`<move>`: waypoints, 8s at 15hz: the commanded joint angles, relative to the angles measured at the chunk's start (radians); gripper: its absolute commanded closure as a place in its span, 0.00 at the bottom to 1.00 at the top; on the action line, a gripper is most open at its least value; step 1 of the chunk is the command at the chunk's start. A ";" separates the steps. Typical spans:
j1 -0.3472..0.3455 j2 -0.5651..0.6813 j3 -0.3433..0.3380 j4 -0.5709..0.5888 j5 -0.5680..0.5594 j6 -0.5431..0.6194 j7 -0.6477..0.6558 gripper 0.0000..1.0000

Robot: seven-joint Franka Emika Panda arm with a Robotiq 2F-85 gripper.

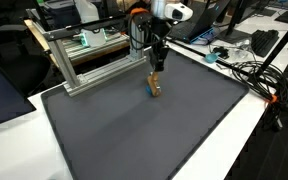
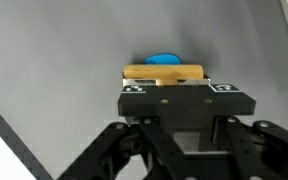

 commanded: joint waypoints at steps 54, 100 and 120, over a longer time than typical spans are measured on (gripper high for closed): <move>0.024 -0.212 -0.058 -0.168 0.137 0.221 1.002 0.78; 0.089 0.032 -0.127 0.038 0.110 0.024 1.733 0.78; 0.064 0.097 -0.099 0.069 0.249 -0.020 1.647 0.78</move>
